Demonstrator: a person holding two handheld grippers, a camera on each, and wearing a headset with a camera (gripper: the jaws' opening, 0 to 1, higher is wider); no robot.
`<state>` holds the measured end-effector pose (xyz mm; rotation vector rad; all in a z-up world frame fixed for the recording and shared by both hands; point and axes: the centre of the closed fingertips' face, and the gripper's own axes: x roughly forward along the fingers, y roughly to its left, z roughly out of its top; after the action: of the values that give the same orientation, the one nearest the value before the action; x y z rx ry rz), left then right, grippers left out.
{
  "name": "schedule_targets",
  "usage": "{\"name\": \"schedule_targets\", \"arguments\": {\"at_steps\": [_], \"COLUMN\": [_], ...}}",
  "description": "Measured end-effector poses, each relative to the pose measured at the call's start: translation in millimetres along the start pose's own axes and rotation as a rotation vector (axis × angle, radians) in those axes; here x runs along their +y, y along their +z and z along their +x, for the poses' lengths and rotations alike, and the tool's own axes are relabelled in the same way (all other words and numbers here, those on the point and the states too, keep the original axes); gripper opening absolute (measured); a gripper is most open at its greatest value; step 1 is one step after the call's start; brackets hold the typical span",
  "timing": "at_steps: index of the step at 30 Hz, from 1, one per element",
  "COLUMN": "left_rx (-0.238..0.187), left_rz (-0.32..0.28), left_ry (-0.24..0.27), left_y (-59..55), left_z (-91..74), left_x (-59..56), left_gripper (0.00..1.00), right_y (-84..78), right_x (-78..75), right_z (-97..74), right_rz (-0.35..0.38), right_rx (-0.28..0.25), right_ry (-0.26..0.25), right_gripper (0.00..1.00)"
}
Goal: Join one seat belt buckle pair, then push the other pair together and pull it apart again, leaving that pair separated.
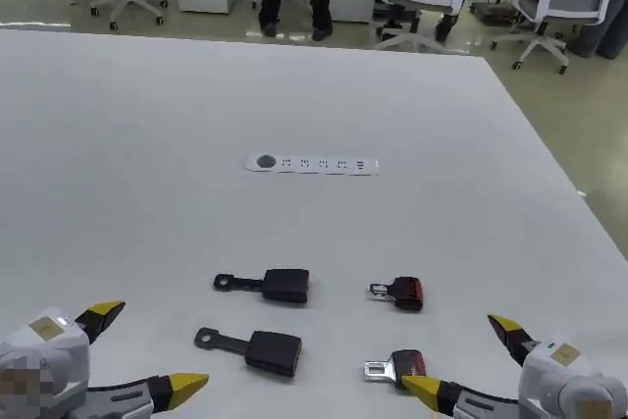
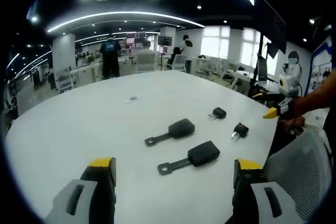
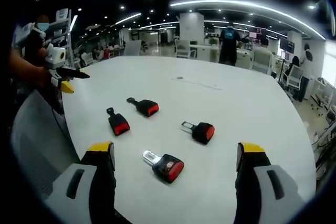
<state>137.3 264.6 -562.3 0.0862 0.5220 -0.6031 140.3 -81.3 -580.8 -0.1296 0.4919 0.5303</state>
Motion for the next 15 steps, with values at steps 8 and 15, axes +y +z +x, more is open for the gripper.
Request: {"name": "schedule_targets", "arguments": {"at_steps": [8, 15], "left_rx": [0.007, 0.006], "left_rz": [0.004, 0.001], "left_ry": [-0.003, -0.002], "left_y": [-3.6, -4.1], "left_z": [1.1, 1.5], "left_x": [1.5, 1.9], "left_gripper": [0.95, 0.96], "right_y": [-2.2, -6.0], "right_x": [-1.6, -4.2], "right_z": [-0.7, 0.2], "right_rz": [0.007, 0.008], "right_rx": [0.002, 0.007], "right_ry": [-0.005, -0.007], "right_gripper": [0.98, 0.98]}}
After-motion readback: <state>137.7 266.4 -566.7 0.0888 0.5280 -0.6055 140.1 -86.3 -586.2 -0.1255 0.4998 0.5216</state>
